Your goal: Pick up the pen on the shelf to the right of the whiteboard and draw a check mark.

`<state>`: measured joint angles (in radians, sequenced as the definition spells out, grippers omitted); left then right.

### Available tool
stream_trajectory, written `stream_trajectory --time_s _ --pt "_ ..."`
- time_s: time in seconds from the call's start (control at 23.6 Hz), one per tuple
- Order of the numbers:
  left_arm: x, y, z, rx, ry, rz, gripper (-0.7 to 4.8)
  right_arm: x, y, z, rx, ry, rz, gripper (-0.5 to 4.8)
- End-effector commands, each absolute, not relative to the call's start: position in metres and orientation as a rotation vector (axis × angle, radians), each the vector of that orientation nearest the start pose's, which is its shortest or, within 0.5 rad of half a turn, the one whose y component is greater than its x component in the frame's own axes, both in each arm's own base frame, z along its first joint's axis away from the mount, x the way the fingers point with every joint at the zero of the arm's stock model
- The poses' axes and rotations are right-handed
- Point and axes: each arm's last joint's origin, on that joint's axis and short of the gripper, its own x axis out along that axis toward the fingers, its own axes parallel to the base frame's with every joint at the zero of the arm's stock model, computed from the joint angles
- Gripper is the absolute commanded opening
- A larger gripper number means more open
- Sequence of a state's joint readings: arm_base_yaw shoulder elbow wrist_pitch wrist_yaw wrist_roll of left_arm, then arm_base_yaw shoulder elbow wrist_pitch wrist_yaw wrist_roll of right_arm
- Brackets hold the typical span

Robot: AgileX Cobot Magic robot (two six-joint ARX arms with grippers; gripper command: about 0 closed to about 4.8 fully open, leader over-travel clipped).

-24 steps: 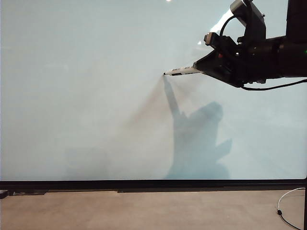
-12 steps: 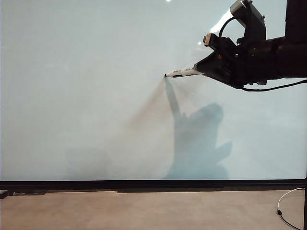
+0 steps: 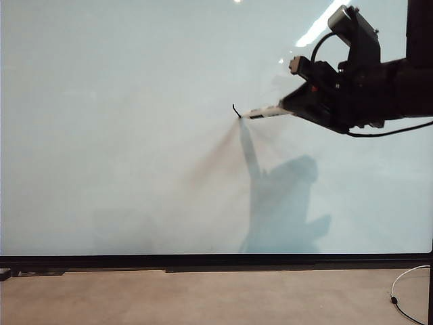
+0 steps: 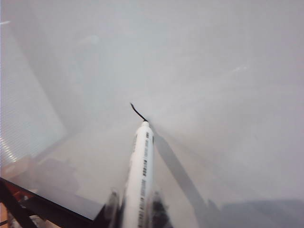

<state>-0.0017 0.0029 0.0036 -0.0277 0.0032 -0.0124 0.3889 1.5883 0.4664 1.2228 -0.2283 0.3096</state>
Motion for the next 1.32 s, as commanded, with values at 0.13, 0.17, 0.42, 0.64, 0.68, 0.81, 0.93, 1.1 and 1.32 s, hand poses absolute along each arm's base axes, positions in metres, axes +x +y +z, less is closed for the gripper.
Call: stream_trajectory --time_s 0.13,0.17,0.42,0.64,0.68,0.81,0.93,1.1,1.32 --pt "0.0975 -0.0003 0.1635 -0.008 0.018 -0.005 -0.04 0.253 0.1089 0.1794 0.317 -0.019 0.575 -0.04" --pt "0.0975 -0.0003 0.1635 -0.008 0.018 -0.005 -0.04 0.2521 0.1085 0.1786 0.317 -0.019 0.573 -0.04" --pt "0.0975 -0.0003 0.1634 -0.008 0.018 -0.005 -0.05 0.2522 0.108 0.1784 0.318 -0.021 0.558 -0.04" --pt "0.0975 -0.0003 0.1635 -0.008 0.018 -0.005 -0.04 0.2521 0.108 0.179 0.316 -0.027 0.559 -0.04" --pt "0.0975 -0.0003 0.1635 -0.008 0.018 -0.005 -0.04 0.2521 0.108 0.179 0.315 -0.028 0.559 -0.04" --pt "0.0975 -0.0003 0.1634 -0.008 0.018 -0.005 -0.04 0.252 0.1079 0.1799 0.312 -0.038 0.56 -0.04" --pt "0.0975 -0.0003 0.1635 -0.008 0.018 -0.005 -0.04 0.2518 0.1078 0.1814 0.311 -0.056 0.558 -0.04" --pt "0.0975 -0.0003 0.1635 -0.008 0.018 -0.005 -0.04 0.2518 0.1074 0.182 0.3 -0.064 0.551 -0.04" --pt "0.0975 -0.0003 0.1635 -0.008 0.018 -0.005 -0.04 0.252 0.1068 0.1823 0.295 -0.069 0.534 -0.04"
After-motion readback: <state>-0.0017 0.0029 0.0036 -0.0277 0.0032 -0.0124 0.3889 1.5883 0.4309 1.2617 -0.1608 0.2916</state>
